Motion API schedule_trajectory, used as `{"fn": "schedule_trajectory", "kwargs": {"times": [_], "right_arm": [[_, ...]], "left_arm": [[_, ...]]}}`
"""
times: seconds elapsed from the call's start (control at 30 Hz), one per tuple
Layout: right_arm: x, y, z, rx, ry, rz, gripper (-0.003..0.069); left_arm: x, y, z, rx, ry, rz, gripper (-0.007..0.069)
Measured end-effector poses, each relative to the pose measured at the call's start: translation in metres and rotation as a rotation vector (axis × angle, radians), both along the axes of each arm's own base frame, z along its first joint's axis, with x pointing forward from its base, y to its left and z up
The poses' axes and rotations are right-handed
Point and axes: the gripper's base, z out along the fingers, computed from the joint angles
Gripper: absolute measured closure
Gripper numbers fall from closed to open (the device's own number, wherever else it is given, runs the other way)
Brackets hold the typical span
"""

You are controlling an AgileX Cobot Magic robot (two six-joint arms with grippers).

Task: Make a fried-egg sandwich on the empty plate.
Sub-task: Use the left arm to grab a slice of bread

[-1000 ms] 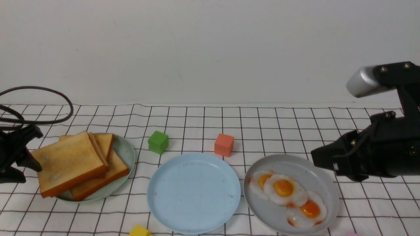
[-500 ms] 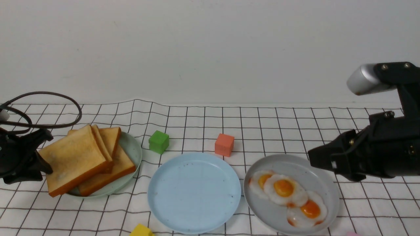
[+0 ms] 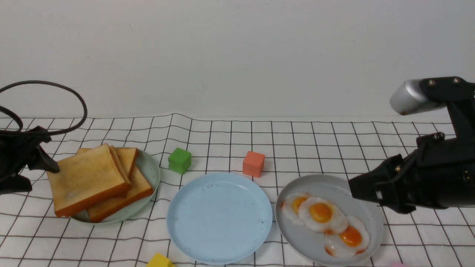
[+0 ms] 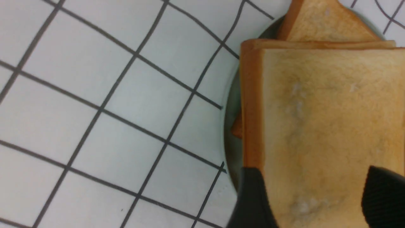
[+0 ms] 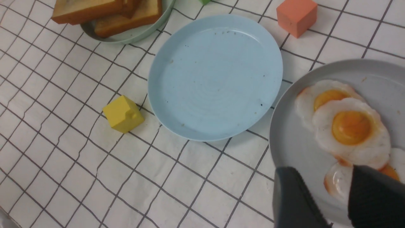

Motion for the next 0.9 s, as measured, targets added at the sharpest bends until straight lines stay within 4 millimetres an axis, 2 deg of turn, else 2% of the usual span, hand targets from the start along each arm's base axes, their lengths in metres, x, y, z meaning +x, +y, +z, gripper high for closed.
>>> {"fn": "schedule_trajectory", "kwargs": {"times": [0.13, 0.17, 0.4, 0.5, 0.6, 0.77, 0.9], "right_arm": [[-0.001, 0.000, -0.001, -0.002, 0.008, 0.005, 0.0375], [-0.001, 0.000, -0.001, -0.004, 0.013, 0.008, 0.0375], [-0.003, 0.000, -0.002, -0.012, 0.037, 0.023, 0.0375], [-0.004, 0.000, -0.002, -0.012, 0.039, 0.025, 0.0375], [-0.004, 0.000, -0.003, -0.013, 0.042, 0.027, 0.0375], [-0.005, 0.001, -0.003, -0.018, 0.058, 0.036, 0.0375], [-0.007, 0.001, -0.004, -0.022, 0.073, 0.046, 0.0375]], "left_arm": [[0.004, -0.001, -0.013, -0.011, 0.020, -0.056, 0.0099], [0.007, -0.001, -0.021, -0.027, 0.036, -0.070, 0.0093], [0.012, 0.004, -0.033, -0.044, 0.024, -0.087, 0.0094], [0.015, 0.002, -0.039, -0.064, 0.018, -0.114, 0.0118], [0.017, 0.002, -0.046, -0.072, 0.023, -0.137, 0.0186], [0.018, 0.004, -0.046, -0.062, 0.026, -0.136, 0.0383], [0.016, 0.005, -0.045, -0.061, 0.053, -0.123, 0.0406]]}}
